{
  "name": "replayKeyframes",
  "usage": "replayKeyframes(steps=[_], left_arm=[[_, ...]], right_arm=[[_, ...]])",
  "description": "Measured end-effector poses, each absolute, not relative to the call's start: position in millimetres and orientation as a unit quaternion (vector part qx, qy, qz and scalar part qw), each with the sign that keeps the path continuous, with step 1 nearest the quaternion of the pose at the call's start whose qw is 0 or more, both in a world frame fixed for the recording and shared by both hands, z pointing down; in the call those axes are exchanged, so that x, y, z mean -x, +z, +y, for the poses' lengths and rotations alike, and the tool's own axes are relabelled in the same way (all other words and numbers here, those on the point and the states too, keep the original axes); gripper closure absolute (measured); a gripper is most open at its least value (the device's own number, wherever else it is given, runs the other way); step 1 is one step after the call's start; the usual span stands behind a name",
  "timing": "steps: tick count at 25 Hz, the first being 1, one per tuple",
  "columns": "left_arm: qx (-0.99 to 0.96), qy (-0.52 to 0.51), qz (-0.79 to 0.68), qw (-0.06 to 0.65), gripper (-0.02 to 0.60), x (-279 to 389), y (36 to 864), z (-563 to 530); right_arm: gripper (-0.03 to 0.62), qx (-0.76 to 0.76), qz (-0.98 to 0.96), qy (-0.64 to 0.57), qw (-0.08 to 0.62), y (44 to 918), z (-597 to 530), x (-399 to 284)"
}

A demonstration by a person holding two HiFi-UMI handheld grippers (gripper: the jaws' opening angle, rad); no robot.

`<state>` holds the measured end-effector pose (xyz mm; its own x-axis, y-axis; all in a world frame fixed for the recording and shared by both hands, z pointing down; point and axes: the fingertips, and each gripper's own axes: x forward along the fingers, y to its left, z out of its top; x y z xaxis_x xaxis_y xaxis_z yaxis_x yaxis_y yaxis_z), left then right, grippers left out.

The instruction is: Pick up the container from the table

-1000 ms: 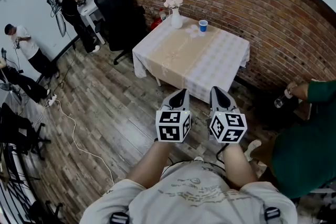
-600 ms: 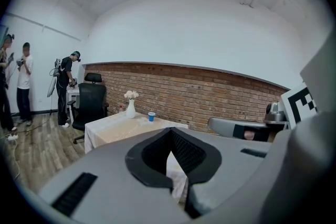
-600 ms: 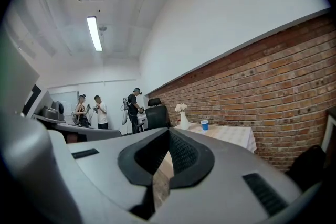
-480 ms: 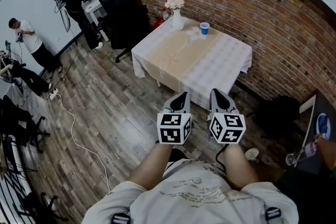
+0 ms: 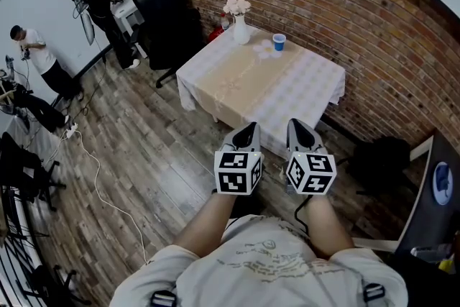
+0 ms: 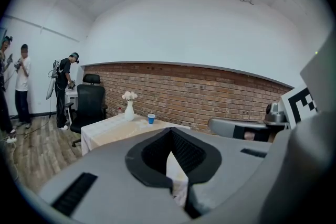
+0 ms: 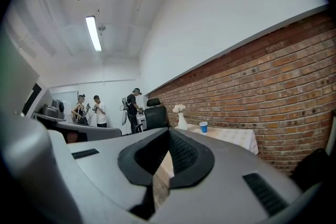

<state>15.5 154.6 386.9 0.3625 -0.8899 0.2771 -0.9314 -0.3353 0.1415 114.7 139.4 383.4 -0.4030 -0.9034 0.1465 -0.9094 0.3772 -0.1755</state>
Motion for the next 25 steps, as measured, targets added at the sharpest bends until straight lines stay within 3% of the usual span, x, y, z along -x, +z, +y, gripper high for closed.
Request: replayKeyframes(steps=[25], left_arm=[[-0.829,0.073,-0.532,0.158,0.578,15.7,413.7,-62.1]], right_arm=[[0.592,-0.580,-0.806,0.114,0.026,406.4,-64.7,-90.6]])
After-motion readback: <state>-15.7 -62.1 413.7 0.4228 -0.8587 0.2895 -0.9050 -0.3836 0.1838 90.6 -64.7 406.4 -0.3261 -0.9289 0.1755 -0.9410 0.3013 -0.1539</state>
